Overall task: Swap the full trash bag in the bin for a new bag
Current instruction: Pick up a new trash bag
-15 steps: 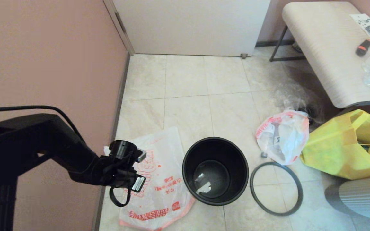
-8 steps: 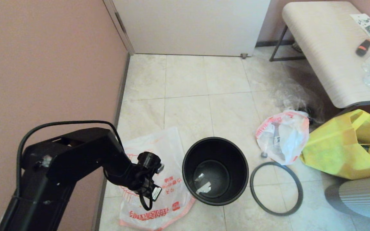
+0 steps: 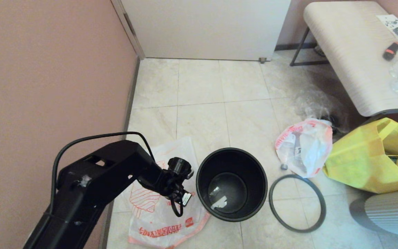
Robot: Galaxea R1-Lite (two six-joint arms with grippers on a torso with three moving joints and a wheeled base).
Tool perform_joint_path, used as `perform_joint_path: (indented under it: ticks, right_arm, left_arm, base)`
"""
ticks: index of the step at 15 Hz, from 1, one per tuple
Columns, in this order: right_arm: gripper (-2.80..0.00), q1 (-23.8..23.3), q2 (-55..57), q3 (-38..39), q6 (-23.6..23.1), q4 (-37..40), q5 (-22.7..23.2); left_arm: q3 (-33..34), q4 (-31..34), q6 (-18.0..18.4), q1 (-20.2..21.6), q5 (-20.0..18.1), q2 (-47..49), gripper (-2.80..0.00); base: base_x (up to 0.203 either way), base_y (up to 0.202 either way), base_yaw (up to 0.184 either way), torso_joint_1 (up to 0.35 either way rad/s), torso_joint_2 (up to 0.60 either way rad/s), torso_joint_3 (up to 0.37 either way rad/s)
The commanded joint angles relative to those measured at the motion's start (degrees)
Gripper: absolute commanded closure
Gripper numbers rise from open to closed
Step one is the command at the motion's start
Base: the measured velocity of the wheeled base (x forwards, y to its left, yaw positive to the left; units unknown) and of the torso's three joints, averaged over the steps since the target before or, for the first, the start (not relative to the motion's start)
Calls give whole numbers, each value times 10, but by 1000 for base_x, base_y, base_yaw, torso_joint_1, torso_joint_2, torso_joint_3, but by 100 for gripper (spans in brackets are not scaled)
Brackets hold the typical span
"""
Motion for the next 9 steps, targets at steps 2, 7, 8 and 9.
perform_joint_path:
  ticks: [2,7,8,9]
  right_arm:
    - [0,0,1,4,0,0,0]
    - [0,0,1,4,0,0,0]
    - [0,0,1,4,0,0,0]
    - [0,0,1,4,0,0,0]
  left_arm:
    - [-96,5,0,-5,-2,48,-280]
    - [-262,26,4,-17,-29,140,-280]
    - [-284,42,8,-19,-33,159,-280]
    - [-286,45,20,-21,-39,168,-280]
  base:
    - [0,0,0,0,0,0]
    - [0,0,0,0,0,0]
    - [0,0,0,0,0,0]
    - [0,0,0,0,0,0]
